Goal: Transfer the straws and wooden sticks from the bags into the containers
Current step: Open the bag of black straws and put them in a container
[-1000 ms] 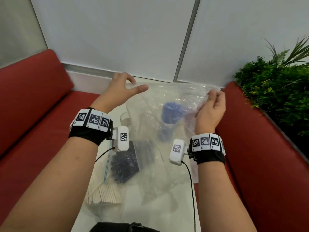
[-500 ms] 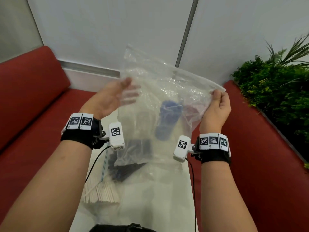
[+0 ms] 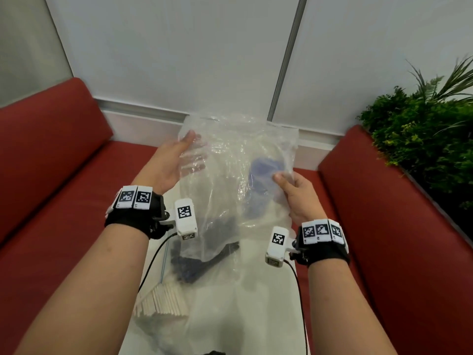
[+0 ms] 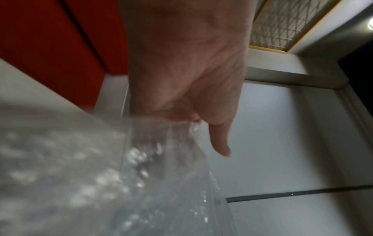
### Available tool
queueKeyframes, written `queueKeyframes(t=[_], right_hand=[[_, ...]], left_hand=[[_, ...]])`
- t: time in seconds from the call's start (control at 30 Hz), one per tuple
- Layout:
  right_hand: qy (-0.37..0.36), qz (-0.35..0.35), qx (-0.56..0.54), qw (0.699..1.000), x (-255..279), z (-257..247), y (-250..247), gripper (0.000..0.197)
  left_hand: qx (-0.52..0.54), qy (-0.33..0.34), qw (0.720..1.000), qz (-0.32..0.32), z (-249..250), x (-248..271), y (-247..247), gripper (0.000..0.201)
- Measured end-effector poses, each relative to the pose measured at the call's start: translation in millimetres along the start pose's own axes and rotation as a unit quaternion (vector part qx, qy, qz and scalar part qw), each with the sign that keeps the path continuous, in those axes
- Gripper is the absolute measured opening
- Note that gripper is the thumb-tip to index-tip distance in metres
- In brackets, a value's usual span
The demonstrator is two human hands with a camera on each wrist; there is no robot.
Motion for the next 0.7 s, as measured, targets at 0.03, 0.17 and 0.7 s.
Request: queueKeyframes(t=[0.03, 0.17, 0.7], right_hand=[[-0.013, 0.009, -0.016, 1.000, -1, -1, -1, 0.009], [-0.001, 0.011, -0.045, 0.999, 0, -1, 3, 0.045], [-0.019, -0.073, -0.026, 0.997, 11, -4, -29, 0.023]], left_hand=[[-0.036, -0.035, 0.999, -0.015, -8, 1, -3, 0.056], [-0.098, -0.069, 0.990, -0.070, -26, 4, -1, 0.042], [-0.149, 0.065, 0.986, -0.020, 1, 16, -18, 0.016]])
Point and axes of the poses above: each hand's wrist, its own x-axis away from the middle knuckle, its own y-axis out of the palm, z = x × y, the point moved 5 cm from there along -x, towards the middle knuckle, and after that the axes turned 3 degrees about x, right-handed, at the moved point
